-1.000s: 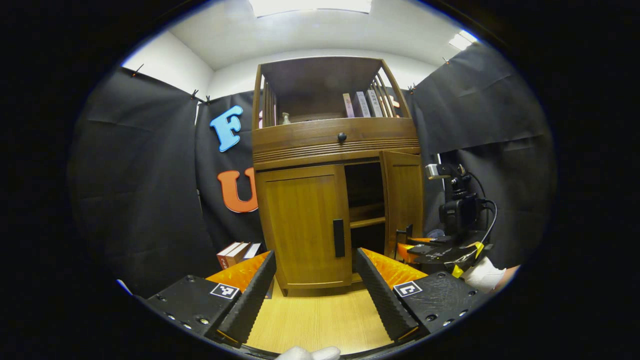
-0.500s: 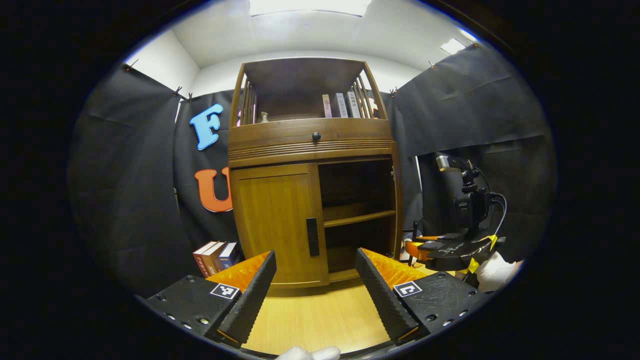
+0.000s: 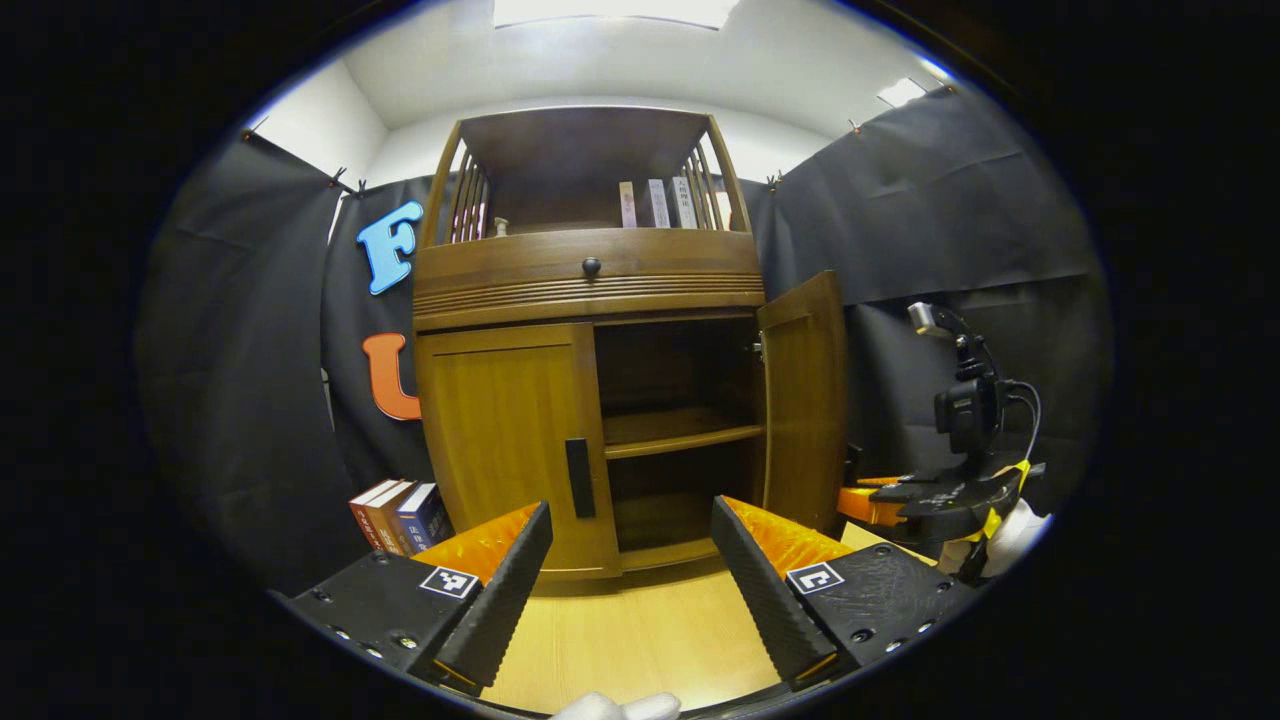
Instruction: Open the right door of the double-door shoe cabinet with the right hand, and open the left door with the left hand.
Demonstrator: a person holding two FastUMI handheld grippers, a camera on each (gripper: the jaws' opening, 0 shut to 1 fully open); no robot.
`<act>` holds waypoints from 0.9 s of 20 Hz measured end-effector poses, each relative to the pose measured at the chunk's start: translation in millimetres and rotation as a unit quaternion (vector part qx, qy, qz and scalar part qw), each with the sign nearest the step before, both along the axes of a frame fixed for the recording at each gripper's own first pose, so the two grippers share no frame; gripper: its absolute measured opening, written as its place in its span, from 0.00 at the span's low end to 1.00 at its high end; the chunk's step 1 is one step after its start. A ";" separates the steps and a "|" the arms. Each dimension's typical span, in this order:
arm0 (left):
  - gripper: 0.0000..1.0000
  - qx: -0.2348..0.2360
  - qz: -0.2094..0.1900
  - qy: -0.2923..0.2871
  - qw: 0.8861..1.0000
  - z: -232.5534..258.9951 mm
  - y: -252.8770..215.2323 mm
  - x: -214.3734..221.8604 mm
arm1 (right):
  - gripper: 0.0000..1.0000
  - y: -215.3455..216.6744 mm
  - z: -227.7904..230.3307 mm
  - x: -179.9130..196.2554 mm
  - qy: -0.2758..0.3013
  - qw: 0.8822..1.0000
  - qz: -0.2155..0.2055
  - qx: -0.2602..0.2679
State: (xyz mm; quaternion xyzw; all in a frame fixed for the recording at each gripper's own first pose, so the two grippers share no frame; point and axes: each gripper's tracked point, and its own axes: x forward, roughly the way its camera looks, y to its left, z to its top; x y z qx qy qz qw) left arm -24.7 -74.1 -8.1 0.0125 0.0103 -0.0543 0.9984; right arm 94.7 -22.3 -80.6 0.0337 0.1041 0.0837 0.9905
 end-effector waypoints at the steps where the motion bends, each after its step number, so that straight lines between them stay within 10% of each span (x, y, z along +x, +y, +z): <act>1: 0.96 -0.001 0.004 0.002 1.000 2.4 -7.0 2.0 | 0.06 -6.3 0.9 -0.3 0.003 1.000 0.009 0.002; 18: 0.96 0.016 0.080 0.014 0.997 13.3 -108.2 -16.0 | 0.04 -88.3 3.2 24.1 -0.012 0.994 0.110 0.010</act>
